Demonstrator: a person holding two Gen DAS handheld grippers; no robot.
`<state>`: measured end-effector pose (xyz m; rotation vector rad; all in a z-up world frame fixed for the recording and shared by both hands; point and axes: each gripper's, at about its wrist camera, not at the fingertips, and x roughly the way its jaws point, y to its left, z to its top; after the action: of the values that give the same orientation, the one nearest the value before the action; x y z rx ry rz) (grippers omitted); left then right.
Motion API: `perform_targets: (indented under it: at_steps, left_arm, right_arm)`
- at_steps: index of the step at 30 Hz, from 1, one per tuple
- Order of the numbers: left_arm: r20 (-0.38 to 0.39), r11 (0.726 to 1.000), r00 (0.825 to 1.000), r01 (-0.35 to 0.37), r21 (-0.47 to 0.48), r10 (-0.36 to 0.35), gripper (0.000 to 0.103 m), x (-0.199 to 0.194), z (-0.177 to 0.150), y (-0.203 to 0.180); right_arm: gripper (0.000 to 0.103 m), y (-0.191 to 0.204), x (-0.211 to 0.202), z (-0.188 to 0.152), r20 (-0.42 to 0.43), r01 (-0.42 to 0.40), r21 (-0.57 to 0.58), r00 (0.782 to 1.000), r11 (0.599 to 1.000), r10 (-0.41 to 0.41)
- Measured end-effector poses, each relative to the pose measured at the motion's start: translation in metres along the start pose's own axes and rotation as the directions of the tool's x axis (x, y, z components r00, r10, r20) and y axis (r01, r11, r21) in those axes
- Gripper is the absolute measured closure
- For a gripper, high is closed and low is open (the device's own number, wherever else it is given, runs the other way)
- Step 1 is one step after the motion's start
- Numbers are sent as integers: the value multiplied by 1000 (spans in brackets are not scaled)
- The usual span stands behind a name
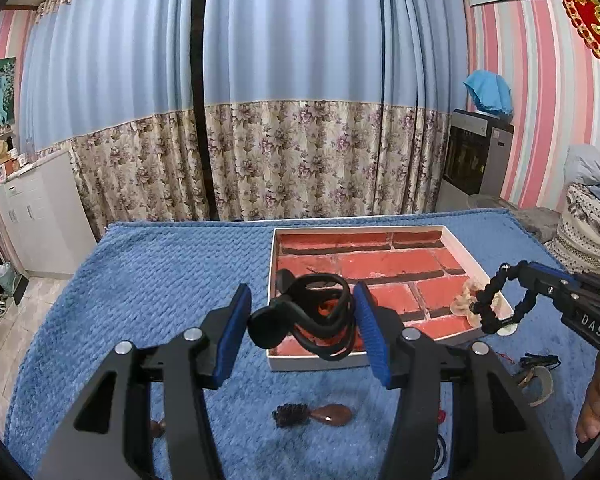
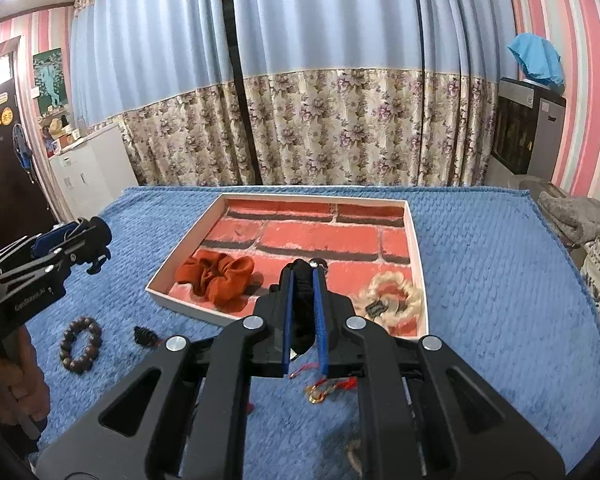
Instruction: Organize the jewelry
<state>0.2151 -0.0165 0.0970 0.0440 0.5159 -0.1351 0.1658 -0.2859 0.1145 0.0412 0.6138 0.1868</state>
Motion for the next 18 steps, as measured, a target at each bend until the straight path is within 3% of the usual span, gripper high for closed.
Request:
perform_targets:
  at_steps: [18]
  left_arm:
    - [-54, 1000, 998, 9, 14, -8, 51, 80, 36, -11]
  right_arm:
    - [92, -22, 69, 52, -42, 28, 6, 999, 1000, -28]
